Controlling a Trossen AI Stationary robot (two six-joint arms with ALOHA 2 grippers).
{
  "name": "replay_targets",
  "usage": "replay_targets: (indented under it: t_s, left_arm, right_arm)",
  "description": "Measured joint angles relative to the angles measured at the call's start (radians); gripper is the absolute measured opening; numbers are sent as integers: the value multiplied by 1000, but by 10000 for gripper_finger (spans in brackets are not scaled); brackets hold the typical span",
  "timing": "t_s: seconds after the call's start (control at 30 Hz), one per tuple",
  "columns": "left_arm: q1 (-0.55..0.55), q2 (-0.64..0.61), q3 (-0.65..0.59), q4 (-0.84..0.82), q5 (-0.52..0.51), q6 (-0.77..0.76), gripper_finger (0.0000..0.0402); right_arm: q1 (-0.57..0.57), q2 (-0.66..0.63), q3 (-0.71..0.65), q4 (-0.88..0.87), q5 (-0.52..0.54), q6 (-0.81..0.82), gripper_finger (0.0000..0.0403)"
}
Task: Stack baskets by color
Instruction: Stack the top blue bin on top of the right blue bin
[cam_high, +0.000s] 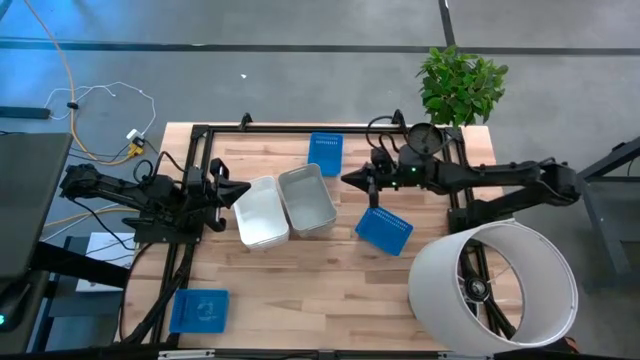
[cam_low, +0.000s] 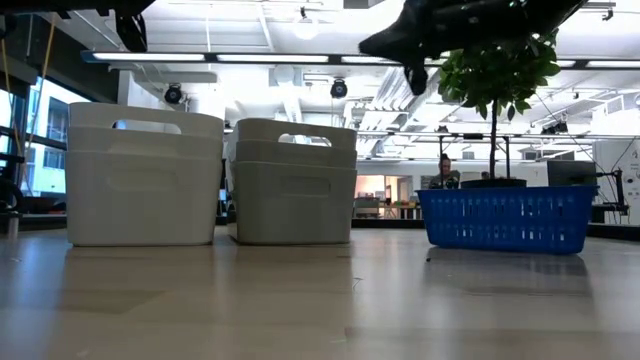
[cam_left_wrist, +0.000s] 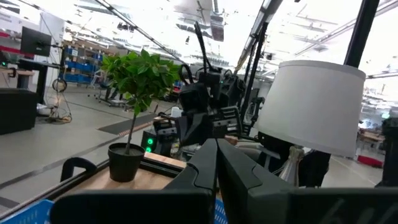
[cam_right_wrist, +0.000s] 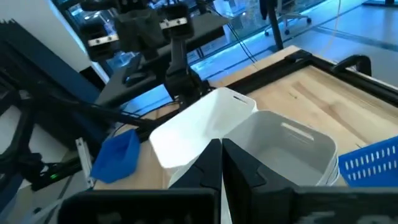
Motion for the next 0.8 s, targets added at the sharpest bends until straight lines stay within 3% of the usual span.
replay_targets:
  t_s: [0.33,0.57,0.8]
  left_arm:
    - [0,0,0,0,-16,-9,0]
    - [0,0,0,0,-18,-9,0]
    - [0,0,0,-1,-22,-9,0]
  right_arm:
    - [18,-221,0,-322,94,-73,0]
    - [19,-228,-3,-314,96,-96,0]
    - [-6,-229,-319,220,43,51,0]
